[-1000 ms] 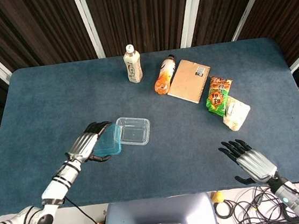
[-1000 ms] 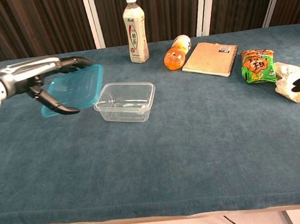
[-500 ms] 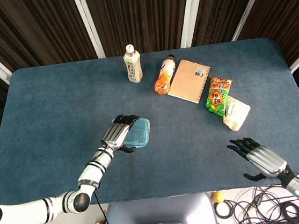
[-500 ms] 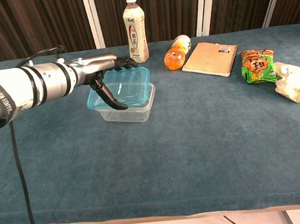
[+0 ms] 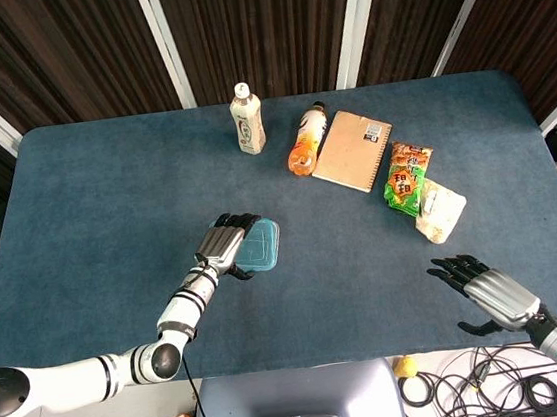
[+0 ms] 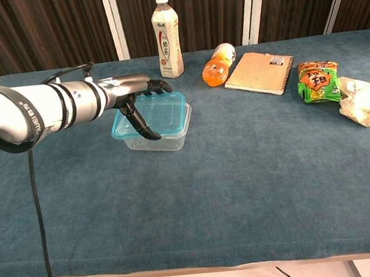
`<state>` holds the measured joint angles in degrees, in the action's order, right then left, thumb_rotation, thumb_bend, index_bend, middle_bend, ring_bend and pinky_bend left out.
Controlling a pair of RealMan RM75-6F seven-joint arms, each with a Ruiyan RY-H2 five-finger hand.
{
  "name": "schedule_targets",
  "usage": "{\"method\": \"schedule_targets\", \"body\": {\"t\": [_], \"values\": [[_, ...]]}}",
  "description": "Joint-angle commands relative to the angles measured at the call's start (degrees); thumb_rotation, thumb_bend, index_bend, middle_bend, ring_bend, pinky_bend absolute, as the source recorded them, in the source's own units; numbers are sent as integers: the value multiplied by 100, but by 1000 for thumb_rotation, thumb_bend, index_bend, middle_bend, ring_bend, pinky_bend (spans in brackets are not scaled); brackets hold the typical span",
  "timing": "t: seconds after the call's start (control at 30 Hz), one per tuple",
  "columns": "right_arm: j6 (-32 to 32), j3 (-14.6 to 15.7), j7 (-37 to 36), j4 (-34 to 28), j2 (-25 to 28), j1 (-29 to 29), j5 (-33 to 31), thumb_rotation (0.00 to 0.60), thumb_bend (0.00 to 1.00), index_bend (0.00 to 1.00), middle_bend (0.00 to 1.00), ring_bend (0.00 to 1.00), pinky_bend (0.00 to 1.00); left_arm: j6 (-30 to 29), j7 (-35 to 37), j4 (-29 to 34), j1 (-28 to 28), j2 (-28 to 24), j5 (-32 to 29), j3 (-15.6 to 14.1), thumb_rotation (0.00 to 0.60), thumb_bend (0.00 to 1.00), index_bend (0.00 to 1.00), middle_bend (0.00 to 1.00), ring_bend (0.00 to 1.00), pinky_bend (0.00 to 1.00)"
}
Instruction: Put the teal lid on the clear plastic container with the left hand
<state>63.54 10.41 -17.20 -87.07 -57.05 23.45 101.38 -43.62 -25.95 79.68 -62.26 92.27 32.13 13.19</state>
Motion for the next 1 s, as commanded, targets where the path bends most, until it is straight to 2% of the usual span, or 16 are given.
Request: {"method": "schedule_targets", "body": {"t": [0.03,0.4,0.77,0.9,1.0], "values": [[-16,2,-4,4,-15,9,-5,600,203,0,0,0,0,25,13,-72,-50,11,-95,2,600,289,372,989,648,0],[-24,-11,-32,-2,-14,28,-48,600,202,0,0,0,0,121,62,-221,-159,44,-190,-93,600,289,372,975,636,0],[-67,-7,-46,-8,-15,35,-95,600,202,0,0,0,0,136,89,-288,-243,129,-191,-141,600,290,367,937,582,0],[-54,-7,-88,3,6,31,-110,600,201,0,0,0,0,209,50,-440,-304,212,-238,-209,600,289,329,807,473,0],[-59,-1,-103,7,17,33,-111,600,202,0,0,0,0,185,47,-476,-323,247,-218,-222,600,286,246,617,338,0]]}}
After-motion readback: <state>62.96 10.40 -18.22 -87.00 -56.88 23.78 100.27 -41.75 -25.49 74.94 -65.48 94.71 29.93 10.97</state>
